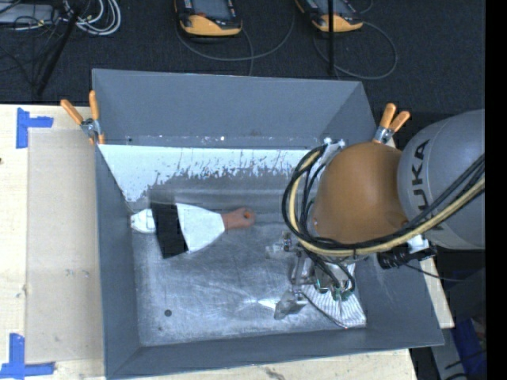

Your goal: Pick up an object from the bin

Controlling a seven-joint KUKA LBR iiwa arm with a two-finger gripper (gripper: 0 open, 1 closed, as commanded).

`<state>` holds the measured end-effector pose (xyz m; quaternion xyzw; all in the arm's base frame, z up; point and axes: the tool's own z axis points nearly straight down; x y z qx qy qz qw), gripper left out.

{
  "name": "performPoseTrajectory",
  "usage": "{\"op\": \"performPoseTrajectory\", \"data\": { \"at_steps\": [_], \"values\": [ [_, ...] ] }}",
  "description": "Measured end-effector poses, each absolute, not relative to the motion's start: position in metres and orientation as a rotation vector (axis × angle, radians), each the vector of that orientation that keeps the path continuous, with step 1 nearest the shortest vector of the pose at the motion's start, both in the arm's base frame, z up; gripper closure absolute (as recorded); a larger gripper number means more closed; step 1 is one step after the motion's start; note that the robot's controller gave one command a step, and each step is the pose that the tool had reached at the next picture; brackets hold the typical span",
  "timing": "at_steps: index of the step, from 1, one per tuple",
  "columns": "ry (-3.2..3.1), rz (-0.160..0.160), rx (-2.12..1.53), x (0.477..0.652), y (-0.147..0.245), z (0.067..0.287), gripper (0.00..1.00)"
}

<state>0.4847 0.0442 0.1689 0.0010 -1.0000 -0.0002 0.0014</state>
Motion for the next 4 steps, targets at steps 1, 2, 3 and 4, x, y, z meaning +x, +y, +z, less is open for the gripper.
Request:
{"op": "performPoseTrajectory", "data": {
  "at_steps": [1, 2, 3, 4],
  "values": [
    [-3.124, -0.002, 0.247, 0.501, 0.029, 0.075, 1.0],
    [-3.125, -0.002, 0.246, 0.501, 0.029, 0.075, 1.0],
    [-3.138, 0.0, 0.171, 0.505, 0.033, 0.205, 1.0],
    [-3.137, 0.0, 0.17, 0.504, 0.033, 0.205, 1.0]
  ]
}}
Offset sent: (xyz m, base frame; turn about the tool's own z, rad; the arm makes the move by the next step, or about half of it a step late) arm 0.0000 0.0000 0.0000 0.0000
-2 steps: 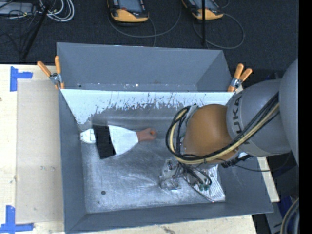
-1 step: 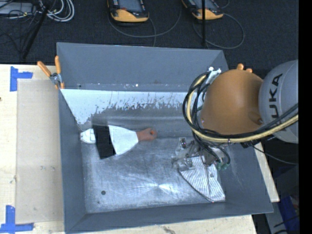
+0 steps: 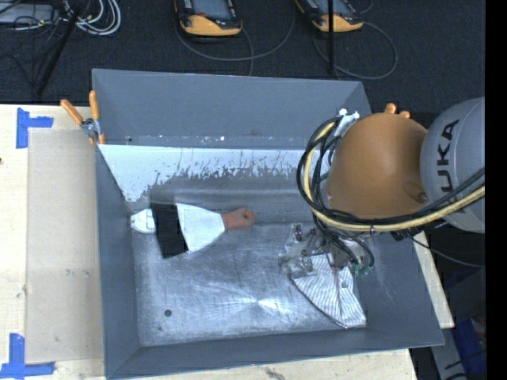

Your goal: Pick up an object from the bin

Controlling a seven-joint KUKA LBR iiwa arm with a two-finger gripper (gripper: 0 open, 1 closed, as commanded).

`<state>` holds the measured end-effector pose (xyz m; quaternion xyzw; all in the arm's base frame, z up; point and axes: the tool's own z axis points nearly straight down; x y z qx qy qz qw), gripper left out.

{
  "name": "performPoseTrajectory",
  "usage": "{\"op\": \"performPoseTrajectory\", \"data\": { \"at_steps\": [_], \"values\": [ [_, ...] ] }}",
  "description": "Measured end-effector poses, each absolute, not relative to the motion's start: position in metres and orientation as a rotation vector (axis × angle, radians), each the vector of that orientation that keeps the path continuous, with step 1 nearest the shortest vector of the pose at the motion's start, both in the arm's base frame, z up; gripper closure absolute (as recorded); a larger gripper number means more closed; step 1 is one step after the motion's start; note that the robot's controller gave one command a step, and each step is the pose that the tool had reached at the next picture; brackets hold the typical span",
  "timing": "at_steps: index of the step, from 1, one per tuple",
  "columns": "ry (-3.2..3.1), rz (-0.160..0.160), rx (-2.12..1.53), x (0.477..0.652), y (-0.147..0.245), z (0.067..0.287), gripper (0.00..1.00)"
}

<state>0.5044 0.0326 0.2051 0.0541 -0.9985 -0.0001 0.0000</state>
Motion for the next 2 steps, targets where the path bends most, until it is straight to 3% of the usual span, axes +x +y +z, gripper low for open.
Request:
{"op": "performPoseTrajectory", "data": {
  "at_steps": [1, 2],
  "values": [
    [-3.143, -0.001, 0.108, 0.5, 0.028, 0.174, 1.0],
    [-3.14, -0.001, 0.06, 0.492, 0.026, 0.149, 0.0]
  ]
}}
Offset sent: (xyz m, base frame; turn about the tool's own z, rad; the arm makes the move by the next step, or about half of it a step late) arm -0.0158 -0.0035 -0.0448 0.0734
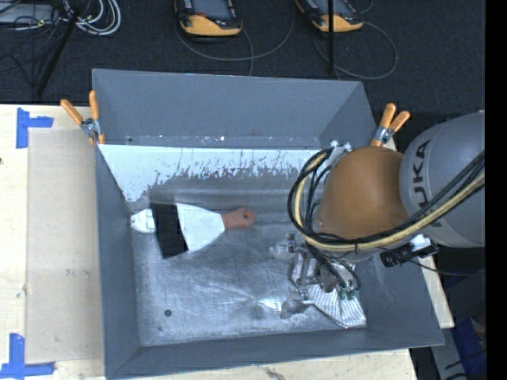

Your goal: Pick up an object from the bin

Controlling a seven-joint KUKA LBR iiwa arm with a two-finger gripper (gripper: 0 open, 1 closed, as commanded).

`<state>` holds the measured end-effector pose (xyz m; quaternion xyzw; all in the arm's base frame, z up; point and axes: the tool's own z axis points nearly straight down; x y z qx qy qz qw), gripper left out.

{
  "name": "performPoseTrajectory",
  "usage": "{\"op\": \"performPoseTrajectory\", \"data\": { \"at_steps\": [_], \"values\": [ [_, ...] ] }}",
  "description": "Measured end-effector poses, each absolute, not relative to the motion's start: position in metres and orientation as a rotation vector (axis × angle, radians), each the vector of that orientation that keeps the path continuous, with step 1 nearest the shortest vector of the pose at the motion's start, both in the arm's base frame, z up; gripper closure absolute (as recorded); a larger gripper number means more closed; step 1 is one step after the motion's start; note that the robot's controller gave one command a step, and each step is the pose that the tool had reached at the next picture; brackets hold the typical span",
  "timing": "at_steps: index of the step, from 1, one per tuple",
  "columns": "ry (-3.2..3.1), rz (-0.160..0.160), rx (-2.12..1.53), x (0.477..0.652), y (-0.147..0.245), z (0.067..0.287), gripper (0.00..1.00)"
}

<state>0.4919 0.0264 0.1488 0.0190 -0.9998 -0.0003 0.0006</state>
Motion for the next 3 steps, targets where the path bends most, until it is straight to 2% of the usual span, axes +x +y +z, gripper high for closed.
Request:
{"op": "performPoseTrajectory", "data": {
  "at_steps": [2, 3],
  "values": [
    [-3.143, -0.002, 0.063, 0.491, 0.028, 0.155, 0.0],
    [-3.131, -0.001, 0.153, 0.494, 0.017, 0.112, 0.0]
  ]
}}
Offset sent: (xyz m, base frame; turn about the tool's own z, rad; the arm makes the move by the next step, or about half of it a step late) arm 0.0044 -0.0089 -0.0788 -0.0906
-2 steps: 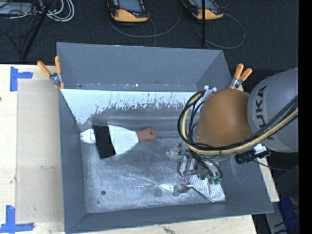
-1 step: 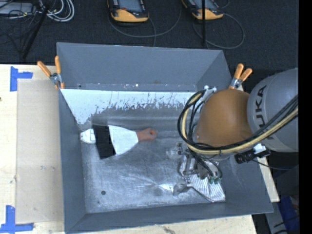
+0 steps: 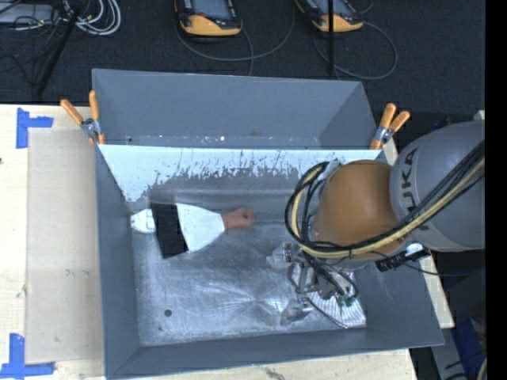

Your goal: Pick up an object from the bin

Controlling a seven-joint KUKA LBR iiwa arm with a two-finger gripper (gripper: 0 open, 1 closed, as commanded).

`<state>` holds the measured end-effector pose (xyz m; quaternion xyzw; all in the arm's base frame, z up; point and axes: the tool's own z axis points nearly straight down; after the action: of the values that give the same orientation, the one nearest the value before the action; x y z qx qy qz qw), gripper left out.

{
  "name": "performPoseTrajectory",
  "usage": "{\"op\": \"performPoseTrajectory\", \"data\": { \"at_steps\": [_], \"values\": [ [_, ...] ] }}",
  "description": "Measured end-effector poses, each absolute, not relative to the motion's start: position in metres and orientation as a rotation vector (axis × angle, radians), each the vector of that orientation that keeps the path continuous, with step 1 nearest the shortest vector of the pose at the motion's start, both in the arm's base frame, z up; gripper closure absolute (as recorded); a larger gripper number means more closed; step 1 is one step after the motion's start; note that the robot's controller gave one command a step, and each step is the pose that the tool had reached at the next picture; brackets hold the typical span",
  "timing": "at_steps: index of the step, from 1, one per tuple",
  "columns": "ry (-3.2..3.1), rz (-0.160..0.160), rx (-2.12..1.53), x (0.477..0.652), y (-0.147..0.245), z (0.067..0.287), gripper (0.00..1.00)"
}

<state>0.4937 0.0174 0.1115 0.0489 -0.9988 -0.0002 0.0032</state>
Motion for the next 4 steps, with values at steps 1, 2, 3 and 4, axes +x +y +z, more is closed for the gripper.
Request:
{"op": "performPoseTrajectory", "data": {
  "at_steps": [1, 2, 3, 4],
  "values": [
    [-3.084, -0.001, 0.471, 0.504, 0.002, 0.074, 1.0],
    [-3.085, -0.001, 0.47, 0.504, 0.002, 0.074, 1.0],
    [-3.087, -0.002, 0.581, 0.497, -0.008, 0.151, 1.0],
    [-3.087, -0.002, 0.578, 0.497, -0.008, 0.151, 0.0]
  ]
}}
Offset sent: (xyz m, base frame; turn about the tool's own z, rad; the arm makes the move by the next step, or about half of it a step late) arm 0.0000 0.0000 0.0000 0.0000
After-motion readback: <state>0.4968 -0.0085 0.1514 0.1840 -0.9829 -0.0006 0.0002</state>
